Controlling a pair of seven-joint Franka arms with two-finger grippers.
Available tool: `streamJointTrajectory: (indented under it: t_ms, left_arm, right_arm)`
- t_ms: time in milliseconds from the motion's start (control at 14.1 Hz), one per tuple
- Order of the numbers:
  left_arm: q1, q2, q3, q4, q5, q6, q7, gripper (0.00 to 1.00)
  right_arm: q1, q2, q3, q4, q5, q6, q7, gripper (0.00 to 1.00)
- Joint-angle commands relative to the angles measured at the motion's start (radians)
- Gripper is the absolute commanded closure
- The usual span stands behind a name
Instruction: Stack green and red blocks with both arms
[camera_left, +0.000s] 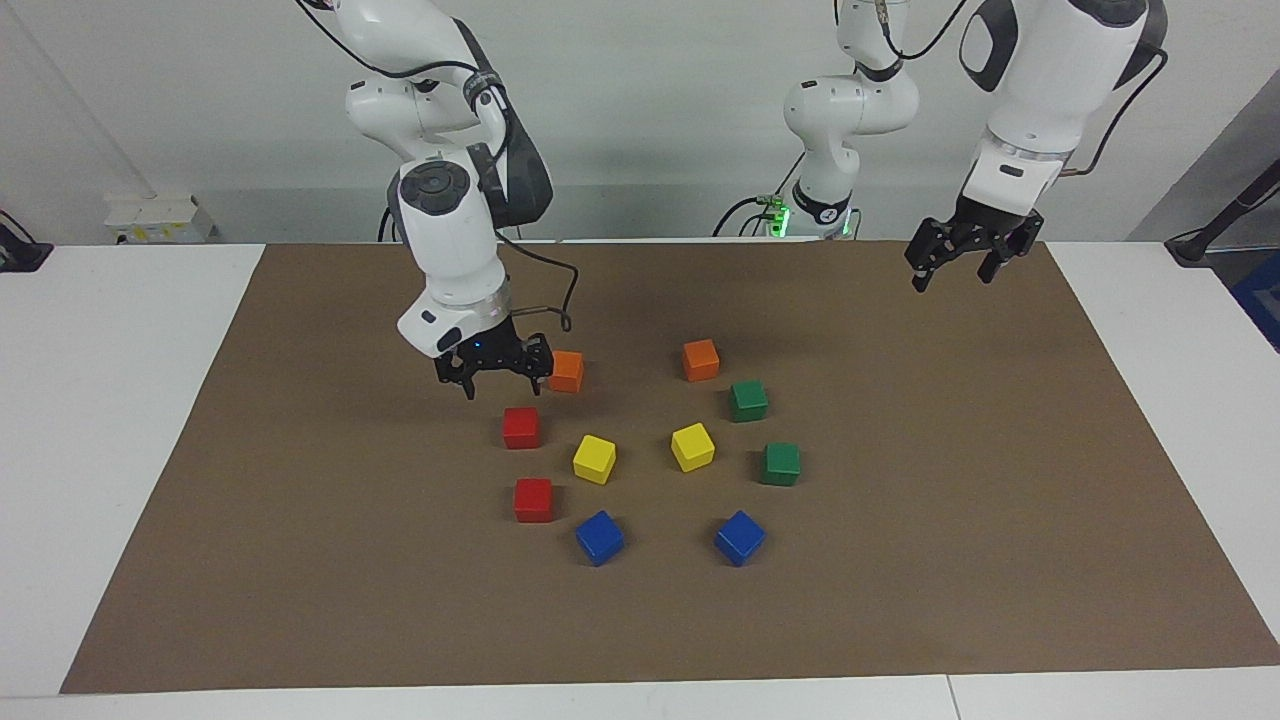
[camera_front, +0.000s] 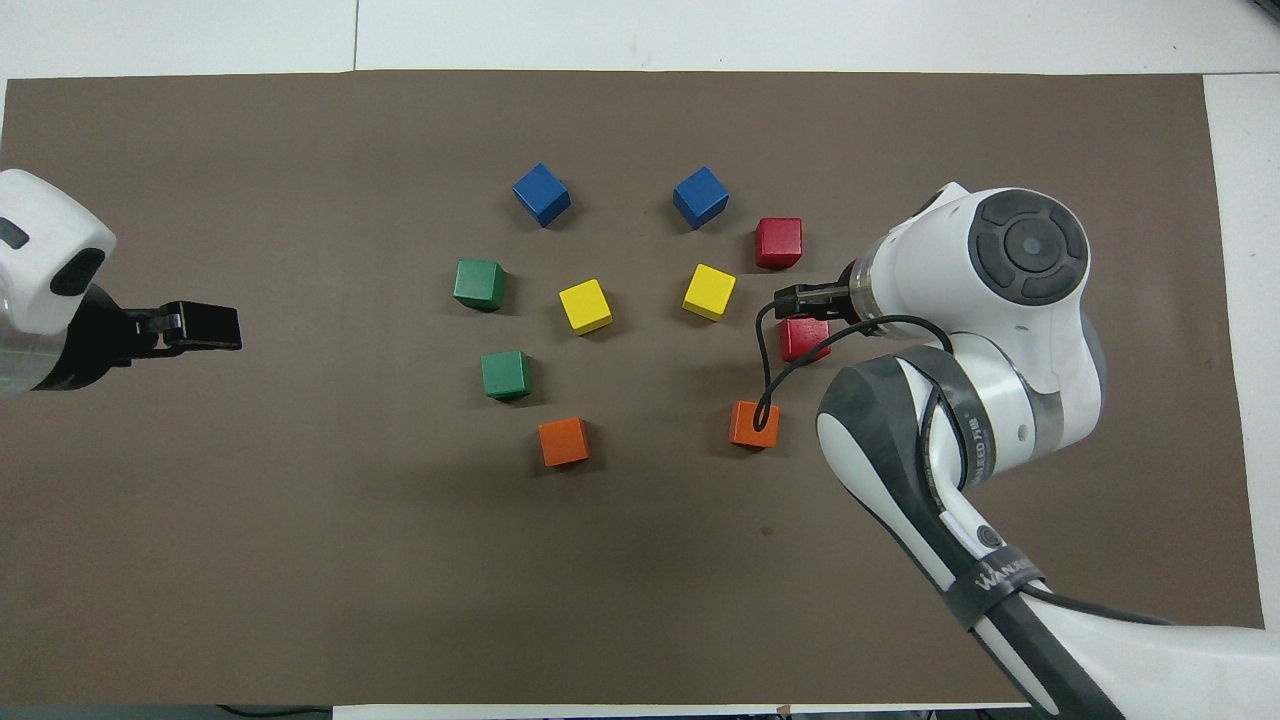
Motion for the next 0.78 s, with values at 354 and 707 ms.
streamJointTrajectory:
  t_ms: [354,707]
  left_arm:
    - [-0.035,-0.037,0.011,-0.112,-0.004,0.074,-0.006,0.00]
    - [-0.116,0.018,0.011,-0.164,-0.039,0.161,-0.066,0.00]
  right_arm:
    - [-0.016,0.052,-0.001,-0.023,0.006,0.077,0.035,0.03]
    - [-0.012,0.059,-0.002,-0.036,-0.011,0.066,0.077,0.04]
